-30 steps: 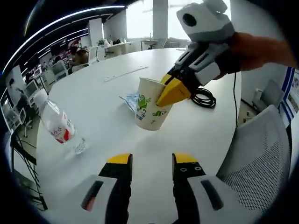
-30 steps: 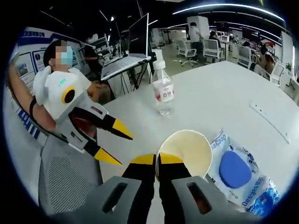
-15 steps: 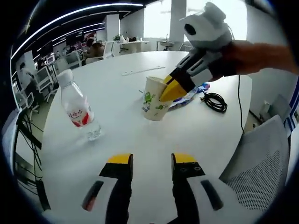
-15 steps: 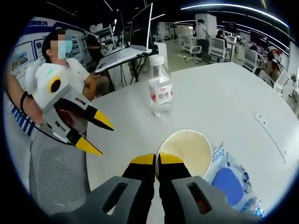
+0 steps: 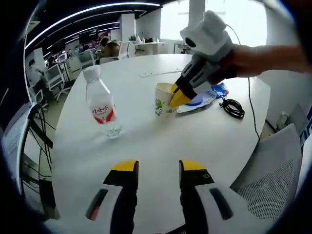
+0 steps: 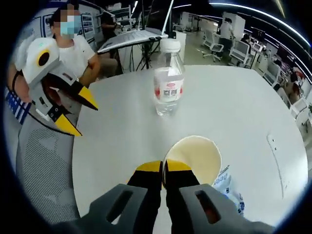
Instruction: Arrange the tabletop items into an orderly group along one side of the table until the central work area is clear of visible clutter.
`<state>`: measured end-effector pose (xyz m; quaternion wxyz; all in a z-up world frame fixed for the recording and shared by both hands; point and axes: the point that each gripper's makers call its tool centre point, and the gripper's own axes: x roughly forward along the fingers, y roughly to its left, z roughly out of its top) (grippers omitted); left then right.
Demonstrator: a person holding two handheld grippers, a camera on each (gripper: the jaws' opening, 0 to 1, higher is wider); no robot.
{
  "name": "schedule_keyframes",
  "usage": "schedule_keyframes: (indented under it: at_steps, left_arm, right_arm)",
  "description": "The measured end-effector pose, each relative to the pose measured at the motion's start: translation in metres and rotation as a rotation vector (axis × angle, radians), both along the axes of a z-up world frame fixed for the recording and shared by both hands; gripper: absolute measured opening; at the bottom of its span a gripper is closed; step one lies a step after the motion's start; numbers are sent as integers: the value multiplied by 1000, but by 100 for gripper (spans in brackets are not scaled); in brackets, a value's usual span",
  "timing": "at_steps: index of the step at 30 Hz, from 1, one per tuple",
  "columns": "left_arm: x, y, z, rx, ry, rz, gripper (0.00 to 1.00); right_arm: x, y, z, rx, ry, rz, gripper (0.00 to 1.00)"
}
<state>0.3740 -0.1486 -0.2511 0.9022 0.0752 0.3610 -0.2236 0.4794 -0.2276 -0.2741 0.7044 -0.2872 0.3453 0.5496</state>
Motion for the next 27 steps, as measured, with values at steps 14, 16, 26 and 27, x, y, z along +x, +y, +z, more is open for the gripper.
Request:
schedule_keyframes:
  at_steps: [14,16,26,27]
  left_arm:
    - [-3,1,1,11,-4,-5,32]
    - [-2,1,1,9,-3,-3,32]
    - [-2,7,0,9,-3,10,32]
    - [-2,7,0,8,-3,12,32]
  right_arm:
    - [30,-4,-14,-141,-58,73,0]
    - [31,-6,-15,-154,-57,73,0]
    - [31,-10,-16,-163,-64,66,6]
    - [30,-10,-15,-164,-66,67,6]
